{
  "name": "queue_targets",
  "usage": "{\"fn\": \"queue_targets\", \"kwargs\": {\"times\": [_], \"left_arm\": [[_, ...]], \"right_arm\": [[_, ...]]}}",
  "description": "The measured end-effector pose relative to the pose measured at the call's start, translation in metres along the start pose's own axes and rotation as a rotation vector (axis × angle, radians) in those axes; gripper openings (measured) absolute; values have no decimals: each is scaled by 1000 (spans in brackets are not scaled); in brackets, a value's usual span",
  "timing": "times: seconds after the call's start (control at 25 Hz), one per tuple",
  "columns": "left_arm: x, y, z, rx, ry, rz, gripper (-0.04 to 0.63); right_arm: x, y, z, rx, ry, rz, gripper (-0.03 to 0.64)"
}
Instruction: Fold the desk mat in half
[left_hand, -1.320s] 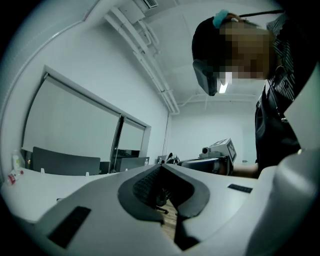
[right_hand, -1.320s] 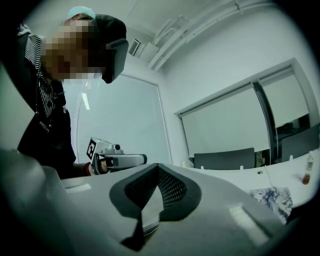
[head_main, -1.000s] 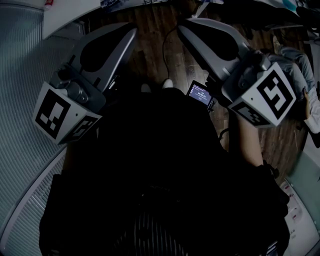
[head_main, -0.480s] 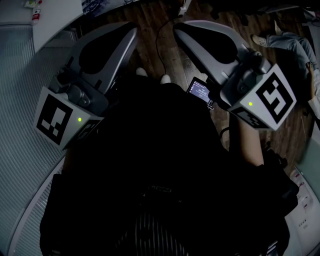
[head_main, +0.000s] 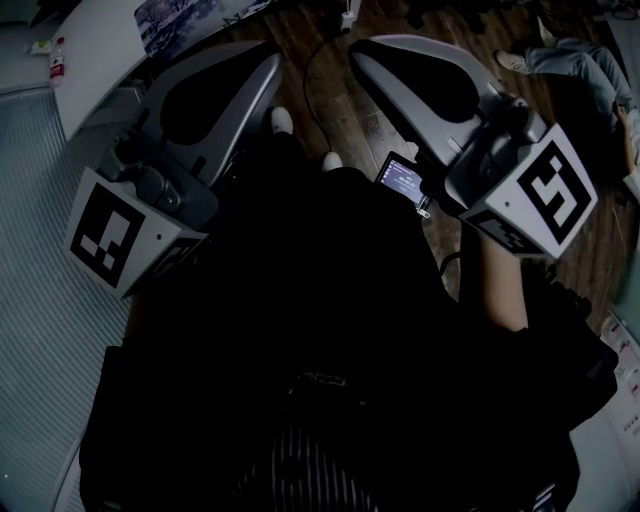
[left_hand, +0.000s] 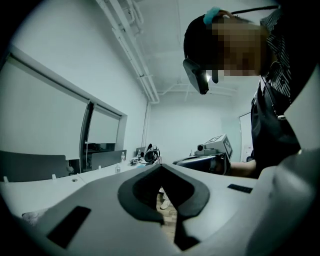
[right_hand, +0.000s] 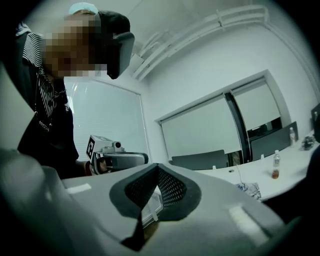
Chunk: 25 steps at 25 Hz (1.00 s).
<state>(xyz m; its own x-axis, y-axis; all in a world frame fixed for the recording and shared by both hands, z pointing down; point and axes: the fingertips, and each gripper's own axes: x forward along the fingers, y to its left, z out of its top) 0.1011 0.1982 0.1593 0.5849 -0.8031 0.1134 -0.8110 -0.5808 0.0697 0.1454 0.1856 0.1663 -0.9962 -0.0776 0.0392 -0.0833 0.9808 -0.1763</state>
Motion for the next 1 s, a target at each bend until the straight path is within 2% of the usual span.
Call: {"fn": "queue_targets", "kwargs": {"times": [0.16, 0.28, 0.4, 0.48, 0.68, 0.88, 1.0], "left_arm": [[4, -4, -1, 27, -7, -63, 5], [36, 16, -1, 15, 17, -115, 5], [76, 43, 4, -45, 15, -176, 5], [86, 47, 10, -94, -10, -210, 5], [86, 48, 14, -64, -15, -229, 5], [106, 127, 17, -127, -27, -251, 5], [112, 141, 14, -119, 16, -258, 5]], "right_arm": [[-6, 0, -4, -11, -11, -62, 3], [-7, -34, 1, -1, -16, -113, 3], [-5, -77, 2, 27, -16, -161, 3], [-5, -84, -1, 40, -9, -181, 3], [1, -80, 8, 31, -24, -215, 3], [58, -129, 21, 42, -1, -280, 3], [66, -136, 32, 39, -27, -311, 3]]}}
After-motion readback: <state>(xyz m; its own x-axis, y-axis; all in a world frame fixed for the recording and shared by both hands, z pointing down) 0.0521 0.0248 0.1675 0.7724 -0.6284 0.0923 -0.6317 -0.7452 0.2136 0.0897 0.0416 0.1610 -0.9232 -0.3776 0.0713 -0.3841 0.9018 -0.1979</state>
